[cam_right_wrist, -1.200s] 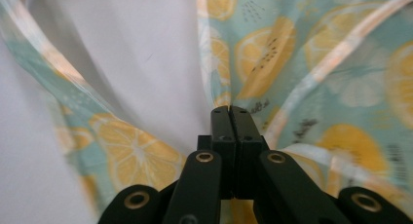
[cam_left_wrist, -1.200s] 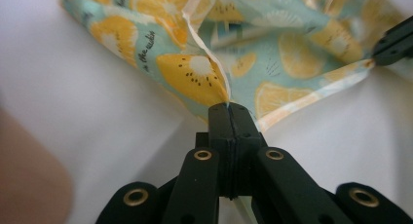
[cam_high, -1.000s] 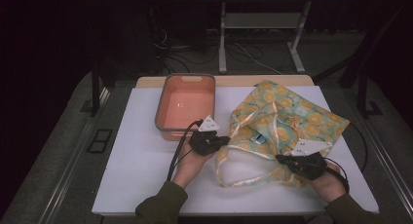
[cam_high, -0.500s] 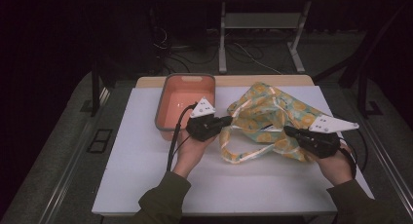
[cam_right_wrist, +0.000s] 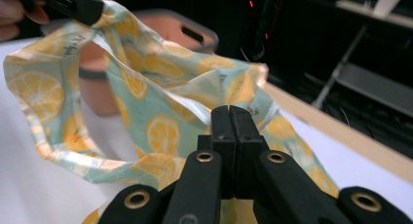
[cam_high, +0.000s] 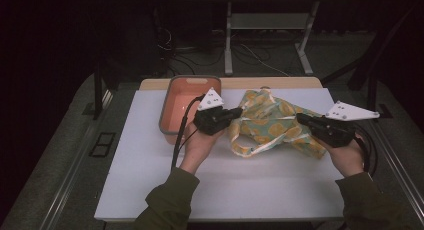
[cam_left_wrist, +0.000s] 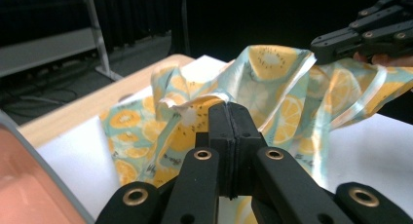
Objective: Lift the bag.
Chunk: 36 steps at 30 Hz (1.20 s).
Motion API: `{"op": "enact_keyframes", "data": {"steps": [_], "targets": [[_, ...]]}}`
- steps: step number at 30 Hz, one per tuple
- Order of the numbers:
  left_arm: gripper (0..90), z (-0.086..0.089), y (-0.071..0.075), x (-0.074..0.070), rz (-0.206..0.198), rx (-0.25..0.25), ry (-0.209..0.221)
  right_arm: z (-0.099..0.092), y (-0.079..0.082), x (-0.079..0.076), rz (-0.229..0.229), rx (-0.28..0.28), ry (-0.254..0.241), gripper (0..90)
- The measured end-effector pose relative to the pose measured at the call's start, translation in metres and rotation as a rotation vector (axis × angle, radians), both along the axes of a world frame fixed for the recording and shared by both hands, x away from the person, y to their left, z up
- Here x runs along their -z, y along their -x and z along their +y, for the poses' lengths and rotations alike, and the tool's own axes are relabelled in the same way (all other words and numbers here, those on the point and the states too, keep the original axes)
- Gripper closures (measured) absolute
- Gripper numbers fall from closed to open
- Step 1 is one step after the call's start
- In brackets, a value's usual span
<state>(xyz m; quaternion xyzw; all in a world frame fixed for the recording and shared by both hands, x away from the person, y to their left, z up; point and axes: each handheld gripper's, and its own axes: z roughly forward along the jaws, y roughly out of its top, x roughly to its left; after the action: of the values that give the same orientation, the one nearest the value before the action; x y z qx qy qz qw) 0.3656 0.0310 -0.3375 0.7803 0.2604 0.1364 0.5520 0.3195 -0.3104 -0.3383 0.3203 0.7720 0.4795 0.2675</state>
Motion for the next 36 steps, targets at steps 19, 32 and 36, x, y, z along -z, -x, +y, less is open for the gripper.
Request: {"op": "enact_keyframes", "data": {"steps": [19, 32, 36], "targets": [[66.8, -0.010, -0.025, 0.032, 0.083, -0.021, -0.047, -0.011, -0.040, 0.049, 0.184, 0.037, -0.032, 88.1], [10.7, 0.013, -0.002, 0.025, 0.066, 0.030, -0.066, -0.025, -0.033, 0.032, 0.215, 0.010, -0.165, 32.4], [8.0, 0.026, 0.012, 0.025, 0.061, 0.038, -0.072, -0.026, -0.024, 0.026, 0.215, -0.001, -0.176, 26.2]]}}
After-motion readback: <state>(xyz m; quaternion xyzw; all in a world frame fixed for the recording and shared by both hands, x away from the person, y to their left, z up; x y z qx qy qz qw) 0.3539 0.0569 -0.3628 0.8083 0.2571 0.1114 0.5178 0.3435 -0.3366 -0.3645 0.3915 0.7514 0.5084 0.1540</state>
